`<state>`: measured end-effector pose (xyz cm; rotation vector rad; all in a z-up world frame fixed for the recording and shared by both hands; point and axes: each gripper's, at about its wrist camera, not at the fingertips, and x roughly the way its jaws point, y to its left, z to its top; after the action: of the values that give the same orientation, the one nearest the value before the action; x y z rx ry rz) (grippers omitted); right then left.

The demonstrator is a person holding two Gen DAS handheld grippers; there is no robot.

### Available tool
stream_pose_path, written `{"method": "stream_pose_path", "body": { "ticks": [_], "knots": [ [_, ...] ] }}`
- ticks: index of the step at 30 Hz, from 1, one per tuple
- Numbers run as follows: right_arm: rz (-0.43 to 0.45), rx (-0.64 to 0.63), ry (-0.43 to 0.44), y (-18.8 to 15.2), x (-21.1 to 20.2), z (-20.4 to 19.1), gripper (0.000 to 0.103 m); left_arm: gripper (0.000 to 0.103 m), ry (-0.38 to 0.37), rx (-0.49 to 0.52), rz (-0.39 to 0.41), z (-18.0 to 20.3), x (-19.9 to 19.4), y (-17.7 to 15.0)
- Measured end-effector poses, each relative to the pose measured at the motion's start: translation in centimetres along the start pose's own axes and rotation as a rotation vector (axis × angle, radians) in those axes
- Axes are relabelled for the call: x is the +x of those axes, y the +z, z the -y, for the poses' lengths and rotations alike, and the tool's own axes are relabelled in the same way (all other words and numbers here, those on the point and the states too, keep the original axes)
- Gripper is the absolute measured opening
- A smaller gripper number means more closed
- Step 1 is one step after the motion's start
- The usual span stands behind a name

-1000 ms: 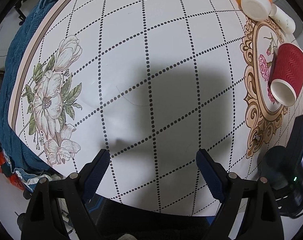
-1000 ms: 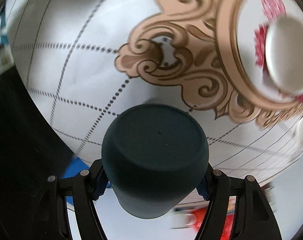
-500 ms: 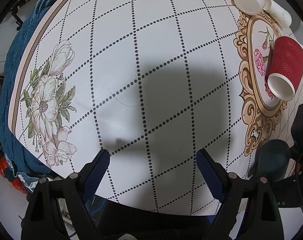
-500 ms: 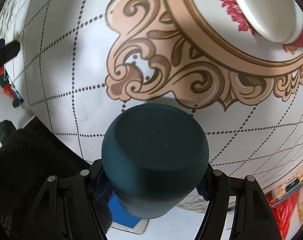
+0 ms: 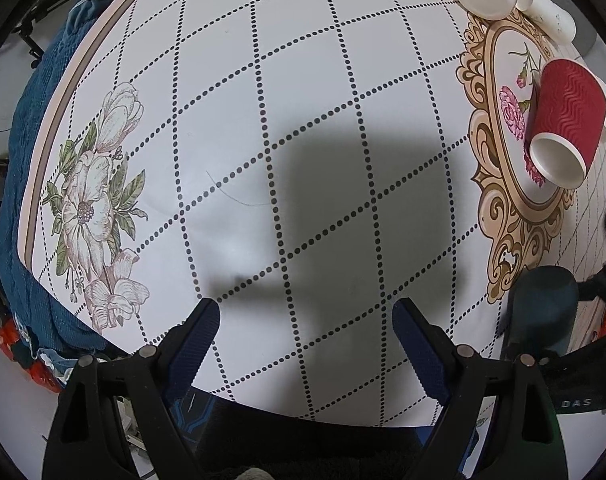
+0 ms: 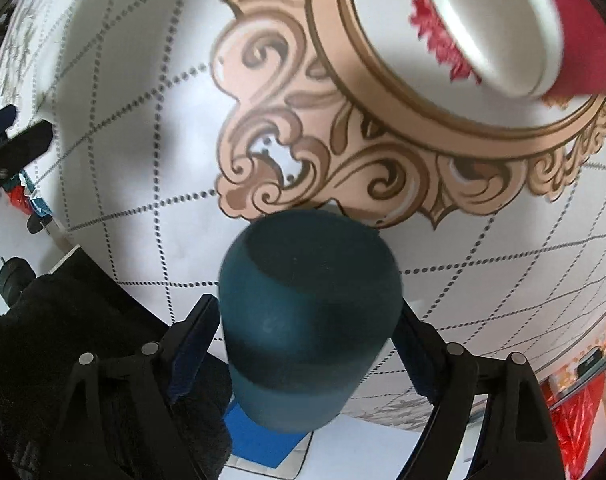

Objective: Flip cup upside down
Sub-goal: 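Lower the inverted teal cup onto the table beside the mirror mat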

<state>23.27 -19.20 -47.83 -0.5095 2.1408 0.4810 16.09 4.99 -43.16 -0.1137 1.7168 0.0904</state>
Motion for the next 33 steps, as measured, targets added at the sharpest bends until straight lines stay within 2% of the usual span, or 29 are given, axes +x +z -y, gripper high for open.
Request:
{"method": "stream_pose_path", "body": {
  "ticks": [5,12,14,16,22,26,33],
  "knots": [
    [0.024,-0.005,-0.025,0.6,-2.3,0.2,0.086,0.088,-0.002,0.008,0.002,0.9,-0.4,-0.8],
    [0.02,-0.005,-0.046,1.9,-2.8,-0.6,0.086,0.088,0.001,0.012,0.006,1.4,-0.6,-1.2],
    [0.023,-0.007,-0.047,2.1,-2.7,-1.2,0.083,0.088,0.001,0.009,0.005,1.2,-0.7,-1.2],
    [0.02,-0.009,-0.062,2.4,-2.4,-1.8,0.073,0.088,0.001,0.006,0.004,1.0,-0.6,-1.4],
    [0.042,0.0,-0.063,2.3,-2.4,-2.1,0.072,0.088,0.004,0.007,0.005,0.9,-0.6,-1.8],
    [0.111,0.042,-0.062,1.9,-2.4,-2.4,0.071,0.088,0.007,0.012,0.007,1.4,-1.2,-1.4],
    [0.215,0.097,-0.033,-0.9,-3.9,-2.3,0.071,0.088,0.015,0.026,0.008,2.5,-1.9,-0.6]
  ]
}}
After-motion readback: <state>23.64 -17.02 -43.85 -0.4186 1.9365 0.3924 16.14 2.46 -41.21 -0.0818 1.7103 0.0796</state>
